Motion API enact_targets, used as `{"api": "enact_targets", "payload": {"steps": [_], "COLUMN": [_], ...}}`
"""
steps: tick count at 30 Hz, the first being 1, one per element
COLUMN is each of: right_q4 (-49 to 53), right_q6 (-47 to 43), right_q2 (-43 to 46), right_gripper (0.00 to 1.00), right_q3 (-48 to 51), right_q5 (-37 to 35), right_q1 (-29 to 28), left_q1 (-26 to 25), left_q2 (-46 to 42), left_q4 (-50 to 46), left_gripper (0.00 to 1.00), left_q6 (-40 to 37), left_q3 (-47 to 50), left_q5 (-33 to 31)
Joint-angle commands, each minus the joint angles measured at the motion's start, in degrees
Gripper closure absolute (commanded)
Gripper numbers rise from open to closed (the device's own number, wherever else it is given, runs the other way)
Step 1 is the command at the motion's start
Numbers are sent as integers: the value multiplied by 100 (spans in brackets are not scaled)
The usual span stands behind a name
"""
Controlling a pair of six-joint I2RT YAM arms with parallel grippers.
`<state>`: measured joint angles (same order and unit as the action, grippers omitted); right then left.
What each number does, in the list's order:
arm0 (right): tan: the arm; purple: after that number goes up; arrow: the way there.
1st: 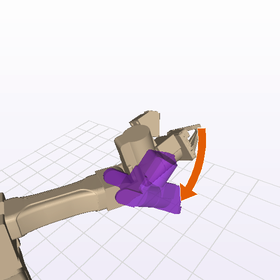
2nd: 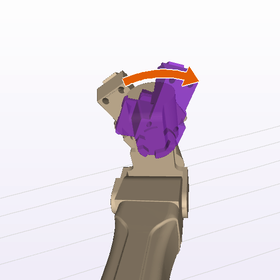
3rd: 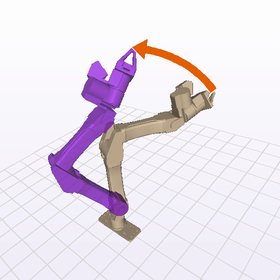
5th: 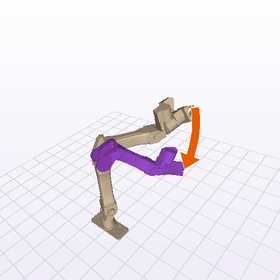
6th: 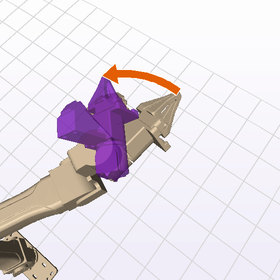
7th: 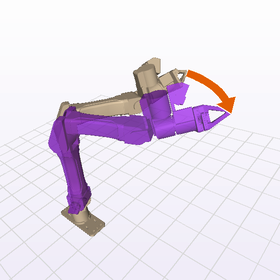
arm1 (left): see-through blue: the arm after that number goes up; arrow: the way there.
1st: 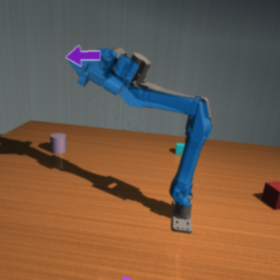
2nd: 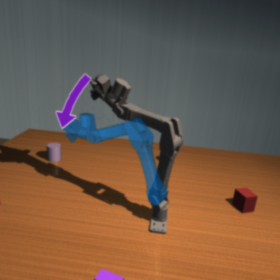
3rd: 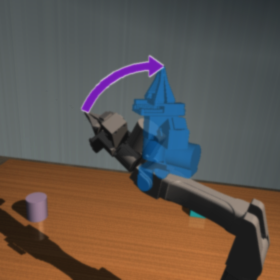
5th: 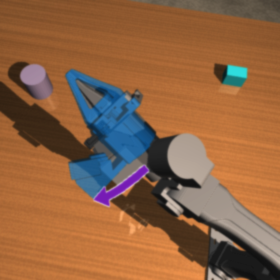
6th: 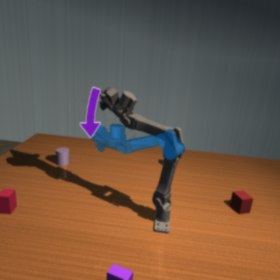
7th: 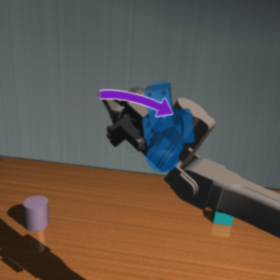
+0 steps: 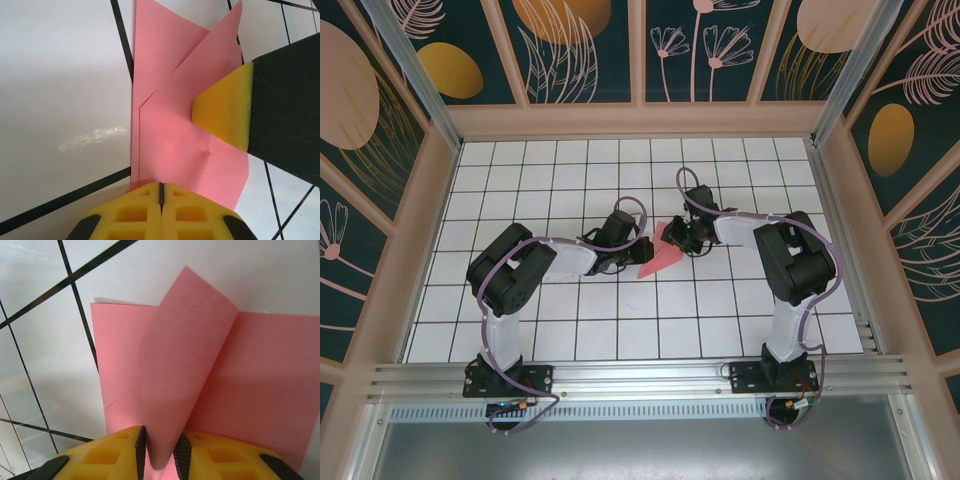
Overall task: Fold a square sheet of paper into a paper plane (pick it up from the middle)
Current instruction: Fourth fold the wing at the center of the table.
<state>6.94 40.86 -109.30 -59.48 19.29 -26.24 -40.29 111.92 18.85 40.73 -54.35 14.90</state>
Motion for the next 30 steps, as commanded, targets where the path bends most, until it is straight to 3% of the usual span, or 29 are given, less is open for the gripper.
{"api": "enact_targets", "payload": {"steps": [1,10,15,23,26,30], "right_q4": [855,824,667,-333,-620,-802], "right_q6": [-9,-26,-59,-837,-805,-730], "right_q2": [-946,-540,240,1201,1241,1090], "right_gripper": [71,68,63,63,68,82], "right_q3": [480,341,279,675,805,862], "right_q5": [-1078,-711,-353,1030,1333,1527], "right_q1": [49,121,265,592,591,530], "left_q1": [-23,-30,-29,-31,-28,-36], "left_q2": [167,281,391,439,429,460], "left_q4": [-286,-864,-1123,-1269,-1288,-1301], "left_gripper": [97,99,100,100,100,100], "left_q6": [-38,-39,-65,-65,-73,-83], "left_q3": [-102,-329,-410,-436,-438,-445], "left_q5": [-113,-321,-360,-338,-355,-335]}}
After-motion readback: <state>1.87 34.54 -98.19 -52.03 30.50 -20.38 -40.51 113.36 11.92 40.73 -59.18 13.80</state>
